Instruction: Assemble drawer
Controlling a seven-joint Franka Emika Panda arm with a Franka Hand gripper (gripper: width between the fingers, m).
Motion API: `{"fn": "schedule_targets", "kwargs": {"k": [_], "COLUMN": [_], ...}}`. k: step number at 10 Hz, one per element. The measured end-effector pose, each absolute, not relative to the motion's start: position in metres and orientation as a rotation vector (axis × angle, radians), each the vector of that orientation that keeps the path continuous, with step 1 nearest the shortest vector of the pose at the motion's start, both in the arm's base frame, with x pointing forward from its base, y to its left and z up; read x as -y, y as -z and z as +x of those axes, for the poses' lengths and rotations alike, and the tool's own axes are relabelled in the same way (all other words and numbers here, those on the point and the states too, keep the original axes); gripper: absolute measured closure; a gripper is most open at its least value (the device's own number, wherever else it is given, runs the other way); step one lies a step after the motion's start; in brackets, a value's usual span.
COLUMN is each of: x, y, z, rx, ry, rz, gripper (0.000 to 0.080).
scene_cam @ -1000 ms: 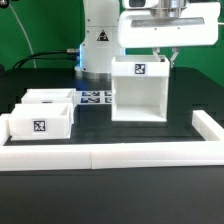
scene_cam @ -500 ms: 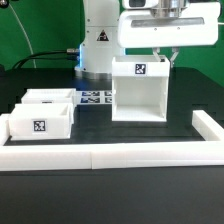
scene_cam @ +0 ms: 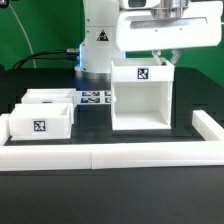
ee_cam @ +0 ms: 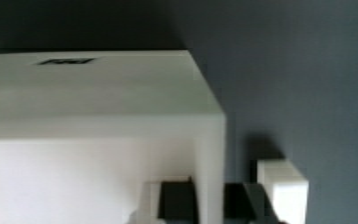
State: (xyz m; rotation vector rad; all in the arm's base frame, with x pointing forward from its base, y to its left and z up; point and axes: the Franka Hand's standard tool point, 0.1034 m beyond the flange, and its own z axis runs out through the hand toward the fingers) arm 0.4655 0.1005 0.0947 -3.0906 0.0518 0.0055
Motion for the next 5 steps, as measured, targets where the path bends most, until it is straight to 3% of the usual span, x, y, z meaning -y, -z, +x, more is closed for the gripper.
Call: {"fn": "schedule_targets", "kwargs": {"k": [5], "x": [-0.095], "y": [-0.096], "z": [0.533], "rx": [-0.051], "ry": [0.083], "rz": [-3.074], "gripper": [0.0762]}}
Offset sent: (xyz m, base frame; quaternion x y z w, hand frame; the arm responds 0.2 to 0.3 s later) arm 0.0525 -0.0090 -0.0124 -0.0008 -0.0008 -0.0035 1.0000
